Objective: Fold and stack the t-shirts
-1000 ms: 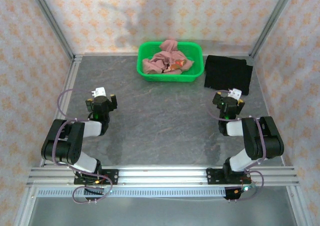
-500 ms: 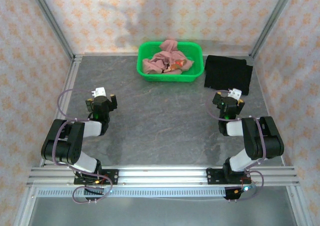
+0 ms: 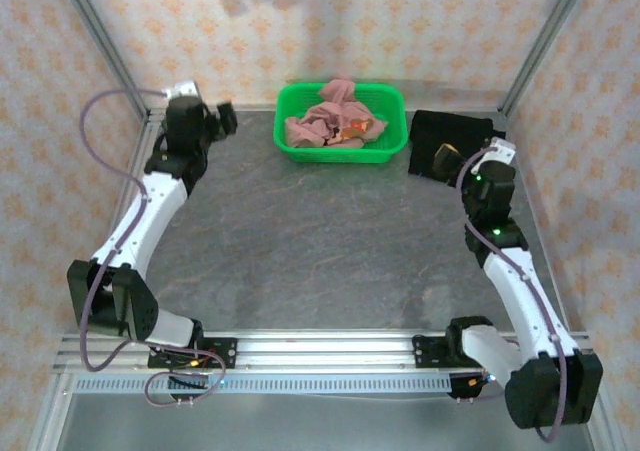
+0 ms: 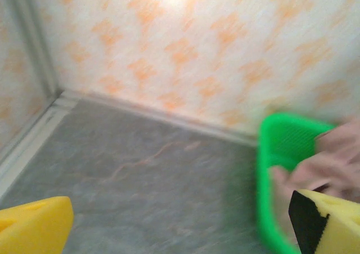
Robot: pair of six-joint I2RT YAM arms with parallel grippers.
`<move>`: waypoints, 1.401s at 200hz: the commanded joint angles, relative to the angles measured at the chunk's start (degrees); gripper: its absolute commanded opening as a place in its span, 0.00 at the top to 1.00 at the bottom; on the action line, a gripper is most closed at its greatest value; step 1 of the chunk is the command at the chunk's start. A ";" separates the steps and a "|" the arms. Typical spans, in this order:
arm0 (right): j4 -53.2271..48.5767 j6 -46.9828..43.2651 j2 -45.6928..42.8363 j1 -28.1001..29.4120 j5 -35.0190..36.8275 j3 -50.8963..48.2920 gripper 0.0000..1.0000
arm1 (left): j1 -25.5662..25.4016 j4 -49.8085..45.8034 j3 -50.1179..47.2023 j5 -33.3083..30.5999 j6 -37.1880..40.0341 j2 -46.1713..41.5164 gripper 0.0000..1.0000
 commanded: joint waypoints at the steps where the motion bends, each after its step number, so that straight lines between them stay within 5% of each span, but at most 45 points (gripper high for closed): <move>1: -18.46 6.89 3.67 0.49 -10.31 5.68 0.01 | -0.89 -23.19 12.31 9.31 -9.10 11.12 0.00; 54: -34.90 7.34 30.73 3.48 -23.78 35.81 0.01 | -4.00 -30.13 35.26 19.23 -11.32 33.99 0.10; 77: -37.51 6.81 40.07 6.73 -26.06 46.11 0.00 | -4.36 -31.33 42.63 19.29 -13.11 41.46 0.27; 123: -44.32 5.16 57.79 13.74 -26.71 67.21 0.00 | -4.38 -35.49 52.83 15.18 -14.10 51.53 0.40; 140: -47.28 4.74 64.01 15.68 -26.19 75.57 0.01 | -4.38 -35.54 52.87 14.21 -14.59 52.59 0.48; 191: -53.44 3.37 80.06 19.90 -24.03 95.61 0.05 | -4.68 -33.26 44.17 17.19 -13.32 50.26 0.93; 280: -52.39 1.48 88.67 23.80 -19.14 104.35 0.06 | -6.49 -31.10 26.38 19.02 -13.58 39.41 1.00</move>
